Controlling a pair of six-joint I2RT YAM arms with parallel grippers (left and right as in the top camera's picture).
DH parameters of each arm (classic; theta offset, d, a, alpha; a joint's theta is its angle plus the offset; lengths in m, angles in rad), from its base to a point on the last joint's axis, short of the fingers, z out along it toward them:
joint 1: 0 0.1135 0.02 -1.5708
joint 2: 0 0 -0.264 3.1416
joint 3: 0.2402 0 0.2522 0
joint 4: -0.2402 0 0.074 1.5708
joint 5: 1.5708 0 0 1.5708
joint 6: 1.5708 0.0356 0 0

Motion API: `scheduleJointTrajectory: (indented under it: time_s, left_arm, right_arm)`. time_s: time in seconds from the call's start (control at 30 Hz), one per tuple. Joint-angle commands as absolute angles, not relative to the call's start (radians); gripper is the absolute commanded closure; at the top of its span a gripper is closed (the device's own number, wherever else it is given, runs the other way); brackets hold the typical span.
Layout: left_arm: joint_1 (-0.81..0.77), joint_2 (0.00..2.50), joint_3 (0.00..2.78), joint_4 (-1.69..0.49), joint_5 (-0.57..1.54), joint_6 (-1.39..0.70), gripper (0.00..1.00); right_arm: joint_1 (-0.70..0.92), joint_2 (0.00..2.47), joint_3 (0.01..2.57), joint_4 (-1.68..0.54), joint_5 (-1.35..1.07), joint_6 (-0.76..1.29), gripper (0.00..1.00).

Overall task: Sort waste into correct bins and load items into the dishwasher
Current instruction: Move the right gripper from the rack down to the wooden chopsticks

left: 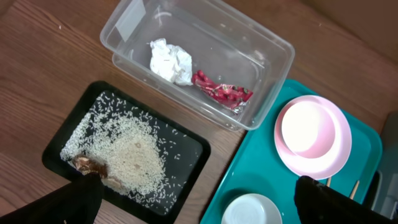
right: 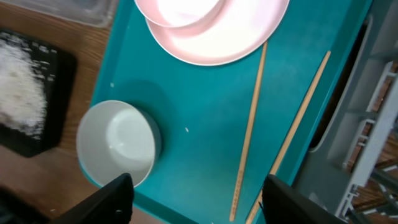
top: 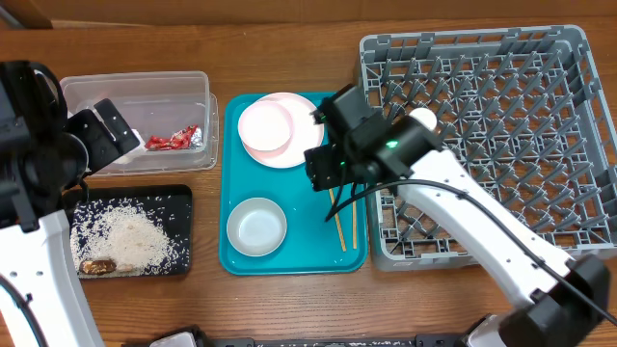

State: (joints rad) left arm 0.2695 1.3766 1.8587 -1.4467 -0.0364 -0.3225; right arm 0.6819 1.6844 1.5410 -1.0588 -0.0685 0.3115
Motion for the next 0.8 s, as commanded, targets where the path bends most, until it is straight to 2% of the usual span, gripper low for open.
scheduleJointTrajectory:
  time_s: [0.0, 0.2, 0.57, 0.77]
  left_arm:
    - [0.274, 1.416, 1.859, -1.446, -0.027, -0.337, 0.00]
    - [0.274, 1.473, 1.859, -1.446, -0.027, -0.337, 0.00]
    - [0.274, 1.565, 1.859, -1.446, -0.027, -0.337, 0.00]
    - [0.274, 1.597, 1.859, -1.446, -0.027, -0.337, 0.00]
  right_arm:
    - [0.701, 1.745, 1.553, -1.056, 0.014, 0.313, 0.40]
    - [0.704, 1.835, 1.532, -1.047, 0.014, 0.321, 0.48]
    - [0.704, 1.858, 1.428, -0.895, 0.014, 0.345, 0.50]
    - [0.704, 1.859, 1.320, -0.750, 0.014, 0.346, 0.44]
